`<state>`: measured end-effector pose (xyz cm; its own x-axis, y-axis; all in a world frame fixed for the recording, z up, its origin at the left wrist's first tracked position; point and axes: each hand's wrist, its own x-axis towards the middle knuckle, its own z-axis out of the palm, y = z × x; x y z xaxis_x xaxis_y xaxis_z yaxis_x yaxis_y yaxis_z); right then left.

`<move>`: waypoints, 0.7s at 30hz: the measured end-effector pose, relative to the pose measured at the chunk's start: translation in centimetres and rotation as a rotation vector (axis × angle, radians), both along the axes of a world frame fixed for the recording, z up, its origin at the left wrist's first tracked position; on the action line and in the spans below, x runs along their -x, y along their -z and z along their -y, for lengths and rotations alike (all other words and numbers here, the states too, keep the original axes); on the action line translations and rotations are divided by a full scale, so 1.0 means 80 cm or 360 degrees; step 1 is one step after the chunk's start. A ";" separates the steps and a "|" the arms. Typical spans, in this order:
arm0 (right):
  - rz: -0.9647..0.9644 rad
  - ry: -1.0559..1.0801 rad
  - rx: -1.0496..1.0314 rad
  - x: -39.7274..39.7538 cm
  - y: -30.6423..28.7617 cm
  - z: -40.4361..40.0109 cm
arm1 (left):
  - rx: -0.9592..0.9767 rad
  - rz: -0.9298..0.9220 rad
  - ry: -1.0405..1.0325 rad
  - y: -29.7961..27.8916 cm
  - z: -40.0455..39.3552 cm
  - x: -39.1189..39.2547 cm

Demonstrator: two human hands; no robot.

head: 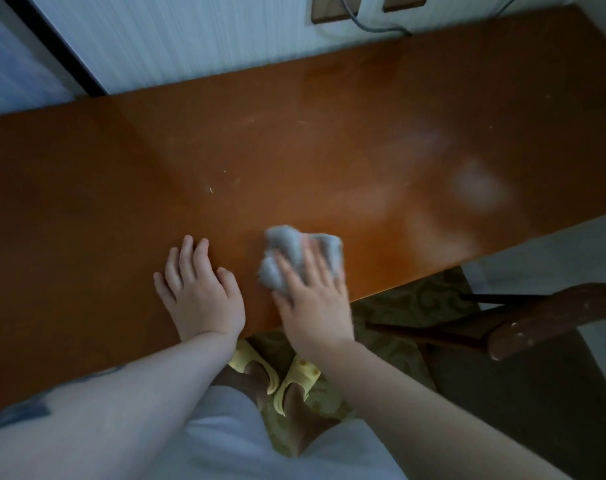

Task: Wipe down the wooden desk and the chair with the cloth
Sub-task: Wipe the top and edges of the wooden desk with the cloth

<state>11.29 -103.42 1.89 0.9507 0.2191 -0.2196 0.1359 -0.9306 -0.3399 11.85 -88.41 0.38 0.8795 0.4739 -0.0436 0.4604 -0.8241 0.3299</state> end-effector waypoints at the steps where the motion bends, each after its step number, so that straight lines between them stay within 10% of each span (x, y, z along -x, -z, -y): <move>1: 0.0016 -0.0327 -0.0025 -0.015 -0.005 -0.013 | 0.0011 0.0018 -0.0007 0.000 0.000 0.000; 4: -0.0090 -0.0787 0.0082 -0.080 -0.006 -0.014 | 0.0049 0.0069 -0.0008 -0.001 -0.003 -0.001; 9: 0.0137 0.0276 0.0121 -0.056 0.002 0.007 | 0.0260 0.0135 -0.0091 -0.003 -0.008 0.002; 16: -0.0107 -0.0873 0.0150 -0.109 -0.010 -0.082 | 0.0527 0.0547 -0.0358 -0.017 -0.042 -0.017; 21: 0.0004 0.0025 0.0193 -0.102 -0.003 -0.059 | 0.0295 0.0145 -0.0393 -0.003 -0.060 -0.033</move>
<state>19.47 -98.66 2.17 0.9543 0.1763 -0.2412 0.1218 -0.9668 -0.2247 14.47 -83.59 0.65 0.7431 0.6649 -0.0754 0.6007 -0.6132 0.5129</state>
